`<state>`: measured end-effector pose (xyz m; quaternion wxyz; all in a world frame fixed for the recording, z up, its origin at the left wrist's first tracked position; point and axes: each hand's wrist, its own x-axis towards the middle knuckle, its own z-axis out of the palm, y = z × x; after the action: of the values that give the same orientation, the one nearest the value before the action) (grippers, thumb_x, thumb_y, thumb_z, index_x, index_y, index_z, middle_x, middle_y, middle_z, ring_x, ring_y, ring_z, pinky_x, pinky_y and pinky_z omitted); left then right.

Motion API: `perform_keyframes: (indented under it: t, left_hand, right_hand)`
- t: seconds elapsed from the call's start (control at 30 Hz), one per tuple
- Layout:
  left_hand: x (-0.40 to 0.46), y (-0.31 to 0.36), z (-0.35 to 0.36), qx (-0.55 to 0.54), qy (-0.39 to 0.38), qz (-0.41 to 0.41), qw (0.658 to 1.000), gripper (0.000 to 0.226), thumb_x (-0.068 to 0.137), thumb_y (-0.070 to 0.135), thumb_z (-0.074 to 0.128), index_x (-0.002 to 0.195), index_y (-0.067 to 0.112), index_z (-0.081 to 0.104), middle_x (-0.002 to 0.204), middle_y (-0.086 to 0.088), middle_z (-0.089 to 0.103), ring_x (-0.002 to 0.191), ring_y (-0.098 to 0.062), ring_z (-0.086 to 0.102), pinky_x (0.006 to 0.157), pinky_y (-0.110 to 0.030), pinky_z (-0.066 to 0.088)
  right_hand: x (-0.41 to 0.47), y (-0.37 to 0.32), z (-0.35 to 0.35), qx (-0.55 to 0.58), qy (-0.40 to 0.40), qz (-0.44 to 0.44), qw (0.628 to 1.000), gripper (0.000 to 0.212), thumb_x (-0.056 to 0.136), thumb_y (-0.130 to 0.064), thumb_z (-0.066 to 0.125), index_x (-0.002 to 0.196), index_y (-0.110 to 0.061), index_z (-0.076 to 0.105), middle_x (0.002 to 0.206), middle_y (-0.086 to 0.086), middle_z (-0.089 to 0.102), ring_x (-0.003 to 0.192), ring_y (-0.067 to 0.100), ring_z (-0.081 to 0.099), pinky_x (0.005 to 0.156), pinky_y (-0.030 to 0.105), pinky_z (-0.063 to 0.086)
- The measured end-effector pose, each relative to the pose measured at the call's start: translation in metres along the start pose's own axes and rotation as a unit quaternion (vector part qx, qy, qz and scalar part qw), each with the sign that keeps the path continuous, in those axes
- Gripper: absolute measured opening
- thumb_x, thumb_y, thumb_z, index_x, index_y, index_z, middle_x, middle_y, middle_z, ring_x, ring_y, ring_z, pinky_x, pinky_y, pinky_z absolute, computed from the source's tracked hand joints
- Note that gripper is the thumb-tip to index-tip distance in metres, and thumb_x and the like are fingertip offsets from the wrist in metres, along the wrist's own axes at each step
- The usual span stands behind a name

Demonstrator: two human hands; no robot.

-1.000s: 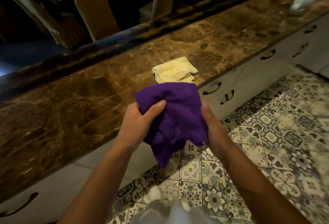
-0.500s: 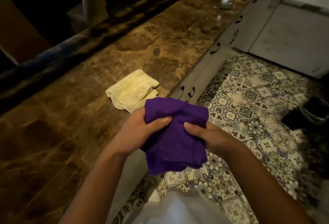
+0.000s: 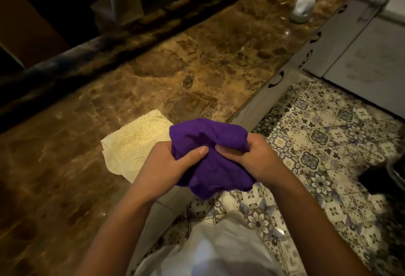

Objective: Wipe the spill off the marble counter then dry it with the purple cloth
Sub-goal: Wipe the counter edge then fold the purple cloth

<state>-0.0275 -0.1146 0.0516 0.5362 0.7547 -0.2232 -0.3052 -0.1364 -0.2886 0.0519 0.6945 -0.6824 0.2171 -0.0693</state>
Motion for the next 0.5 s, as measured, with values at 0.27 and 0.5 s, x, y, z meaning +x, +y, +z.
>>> perform_keyframes:
  t: [0.27, 0.5]
  left_hand:
    - [0.092, 0.015, 0.058, -0.117, 0.260, -0.097, 0.954, 0.026, 0.081, 0.036, 0.080, 0.072, 0.012, 0.074, 0.073, -0.001, 0.077, 0.067, -0.013, 0.066, 0.063, -0.031, 0.051]
    - [0.134, 0.014, 0.075, -0.137, 0.414, -0.099, 0.894, 0.020, 0.085, 0.029, 0.080, 0.069, 0.018, 0.074, 0.064, 0.008, 0.070, 0.060, -0.003, 0.059, 0.057, -0.023, 0.046]
  right_hand:
    - [0.122, -0.014, -0.095, -0.047, -0.133, -0.008, 0.990, 0.022, 0.090, -0.010, 0.073, 0.092, -0.031, 0.079, 0.090, -0.013, 0.079, 0.086, 0.001, 0.071, 0.073, 0.018, 0.053]
    - [0.213, -0.010, -0.114, -0.073, -0.210, -0.033, 0.974, 0.020, 0.091, -0.009, 0.072, 0.091, -0.028, 0.079, 0.087, -0.013, 0.077, 0.084, -0.001, 0.067, 0.076, 0.019, 0.052]
